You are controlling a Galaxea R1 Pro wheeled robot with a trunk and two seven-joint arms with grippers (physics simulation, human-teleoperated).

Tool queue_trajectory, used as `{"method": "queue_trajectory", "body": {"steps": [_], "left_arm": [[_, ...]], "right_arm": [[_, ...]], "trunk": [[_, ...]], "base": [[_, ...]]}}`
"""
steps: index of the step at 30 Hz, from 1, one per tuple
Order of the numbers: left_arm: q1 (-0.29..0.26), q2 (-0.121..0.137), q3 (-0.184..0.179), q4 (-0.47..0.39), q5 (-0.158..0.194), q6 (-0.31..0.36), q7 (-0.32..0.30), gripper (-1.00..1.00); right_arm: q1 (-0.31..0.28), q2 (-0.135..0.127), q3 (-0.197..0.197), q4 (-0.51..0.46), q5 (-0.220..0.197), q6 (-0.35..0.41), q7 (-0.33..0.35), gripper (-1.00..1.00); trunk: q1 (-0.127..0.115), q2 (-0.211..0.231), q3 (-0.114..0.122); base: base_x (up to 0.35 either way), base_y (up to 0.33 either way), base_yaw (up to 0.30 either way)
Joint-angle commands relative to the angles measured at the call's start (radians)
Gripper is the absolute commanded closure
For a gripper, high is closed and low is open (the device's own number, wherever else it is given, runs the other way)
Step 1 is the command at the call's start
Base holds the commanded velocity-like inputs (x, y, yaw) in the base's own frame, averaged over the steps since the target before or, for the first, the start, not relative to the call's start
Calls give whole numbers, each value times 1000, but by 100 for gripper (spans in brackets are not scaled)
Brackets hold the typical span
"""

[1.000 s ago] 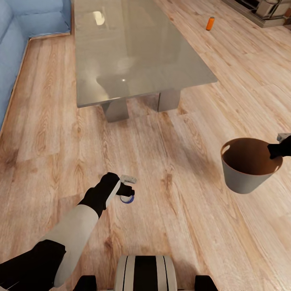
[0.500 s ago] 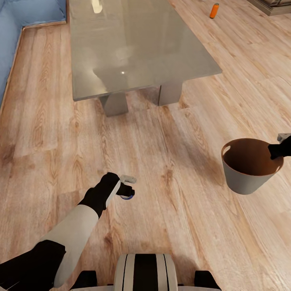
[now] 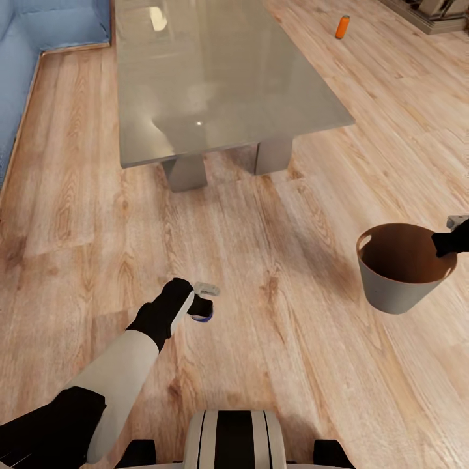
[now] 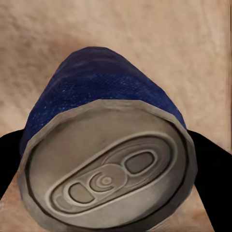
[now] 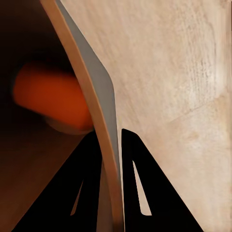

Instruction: Put the three can of soda from the living room inside the tash can in the kitchen.

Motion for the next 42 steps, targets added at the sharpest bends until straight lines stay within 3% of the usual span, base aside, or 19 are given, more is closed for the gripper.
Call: {"method": "queue_trajectory", "body": {"steps": [1, 18, 25, 27, 30, 31, 32, 33, 34, 37, 39, 40, 42], "left_arm": [[0, 0, 0, 0, -1, 0, -1, 100], [-1, 0, 0, 2, -8, 12, -1, 100], [-2, 3, 3, 2, -6, 51, -15, 100], [-4, 5, 4, 1, 6, 98, -56, 100], [-17, 13, 4, 2, 24, 124, -194, 100], [-53, 36, 4, 11, 28, 124, -288, 100], [-67, 45, 4, 21, 29, 124, -318, 100], [-112, 82, 4, 93, 31, 124, -423, 100], [-130, 96, 4, 126, 32, 124, -463, 100], [-245, 177, 0, 290, 27, 124, -697, 100], [-278, 210, -1, 318, 27, 124, -739, 100], [-307, 248, -1, 342, 26, 124, -773, 100], [-313, 261, -1, 347, 26, 124, -780, 100]], "right_arm": [[0, 0, 2, 0, 1, 1, 2, 100], [13, 1, 1, -1, 1, 1, 2, 100], [69, 7, -2, -4, -5, 1, 2, 100], [100, 21, -5, -11, -8, 1, 2, 100], [122, 39, -8, -14, -10, 1, 1, 100], [127, 68, -6, -10, -8, 1, 0, 100], [128, 78, -5, -8, -7, 1, -1, 100], [130, 106, -2, -5, -5, 1, -6, 100], [131, 113, -2, -5, -5, 1, -11, 100], [136, 135, -4, -3, -5, 1, -58, 100], [139, 139, -4, -4, -5, 1, -66, 100], [144, 142, -6, -3, -8, 1, -70, 100], [155, 143, -7, -7, -9, 1, -66, 100]], "trunk": [[0, 0, 4], [-8, 4, 70], [-18, 19, 95], [-26, 33, 102], [-37, 54, 111], [-41, 61, 114], [-45, 68, 117], [-49, 75, 120], [-52, 82, 124], [-64, 103, 133], [-72, 117, 139], [-75, 124, 142], [-83, 138, 149]], "base": [[0, 0, 0], [0, 0, 0], [0, 0, 0], [0, 0, 0], [0, 0, 0], [0, 0, 0], [0, 0, 0], [0, 0, 0], [0, 0, 0], [0, 0, 0], [0, 0, 0], [0, 0, 0], [0, 0, 0]]}}
